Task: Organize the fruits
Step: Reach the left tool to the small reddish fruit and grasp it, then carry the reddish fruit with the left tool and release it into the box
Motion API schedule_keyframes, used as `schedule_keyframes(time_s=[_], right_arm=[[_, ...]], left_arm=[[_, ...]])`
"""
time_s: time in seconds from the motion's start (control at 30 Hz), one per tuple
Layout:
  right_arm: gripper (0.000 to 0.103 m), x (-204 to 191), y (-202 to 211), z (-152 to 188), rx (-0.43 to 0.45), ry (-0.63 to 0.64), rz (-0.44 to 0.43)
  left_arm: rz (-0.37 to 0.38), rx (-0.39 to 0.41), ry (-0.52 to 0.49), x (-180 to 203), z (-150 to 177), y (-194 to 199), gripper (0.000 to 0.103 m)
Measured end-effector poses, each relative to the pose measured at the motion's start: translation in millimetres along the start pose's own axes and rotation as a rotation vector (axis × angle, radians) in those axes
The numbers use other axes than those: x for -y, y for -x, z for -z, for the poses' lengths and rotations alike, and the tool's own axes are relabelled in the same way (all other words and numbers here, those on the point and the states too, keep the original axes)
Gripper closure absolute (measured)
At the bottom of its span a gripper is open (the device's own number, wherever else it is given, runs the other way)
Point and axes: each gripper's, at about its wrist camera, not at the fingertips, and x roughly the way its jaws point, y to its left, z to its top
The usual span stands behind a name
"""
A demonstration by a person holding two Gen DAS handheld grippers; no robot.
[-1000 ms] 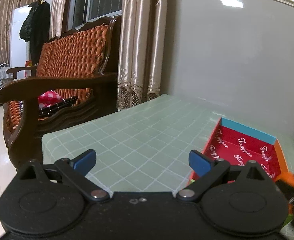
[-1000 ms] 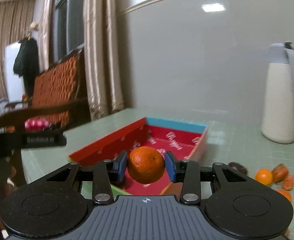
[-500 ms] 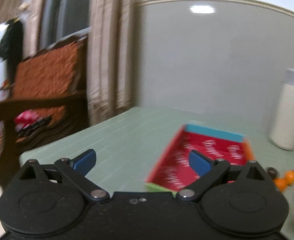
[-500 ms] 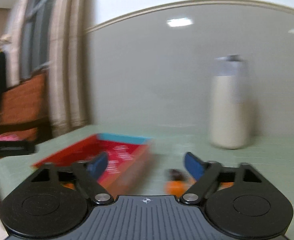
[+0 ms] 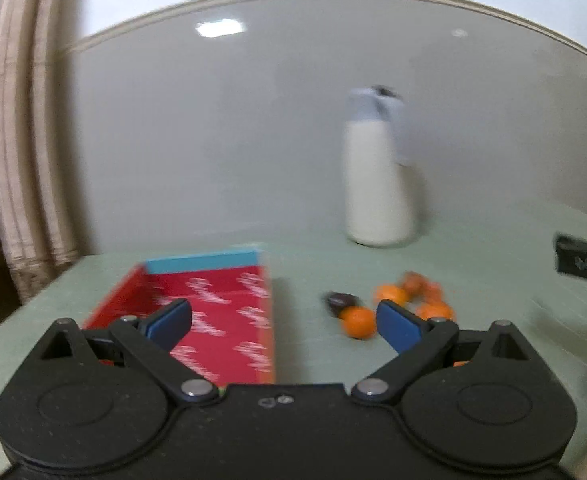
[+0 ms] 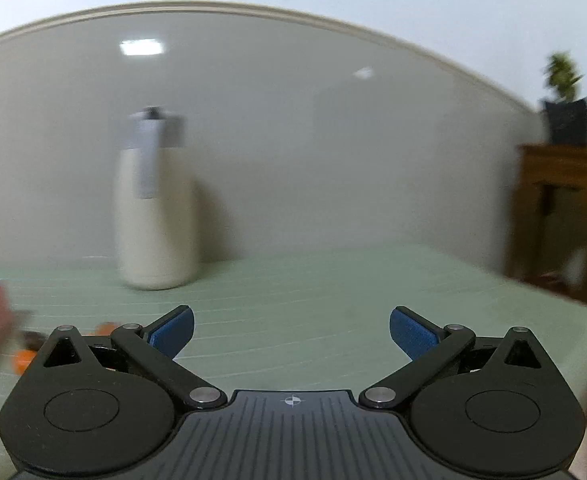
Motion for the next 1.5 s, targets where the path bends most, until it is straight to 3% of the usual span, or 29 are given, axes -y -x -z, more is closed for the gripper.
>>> schedule_keyframes(time_s=[0.13, 0.37, 0.6, 0.97, 1.23, 1.5], right_arm=[[0.0, 12, -2, 5, -0.026, -0.007, -0.029], [0.0, 37, -4, -1, -0.052, -0.084, -0.062], [0.0, 47, -5, -7, -0.078, -0.13, -0.103], [0.0, 47, -8, -6, -0.097, -0.141, -0.135], [0.0, 44, -9, -5, -0.099, -0.136, -0.142], [0.0, 33, -7, -2, -0.099, -0.113, -0.17]], left_arm=[[0.115, -0.058, -0.049, 25, 8, -13, 0.028], [0.228, -0.164, -0.1, 51, 22, -34, 0.054], [0.254, -0.211, -0.092, 62, 28, -48, 0.058], [0.276, -0.231, -0.083, 71, 30, -60, 0.092], [0.208, -0.175, -0.047, 61, 25, -51, 0.092], [0.029, -0.072, 0.024, 24, 13, -35, 0.092]])
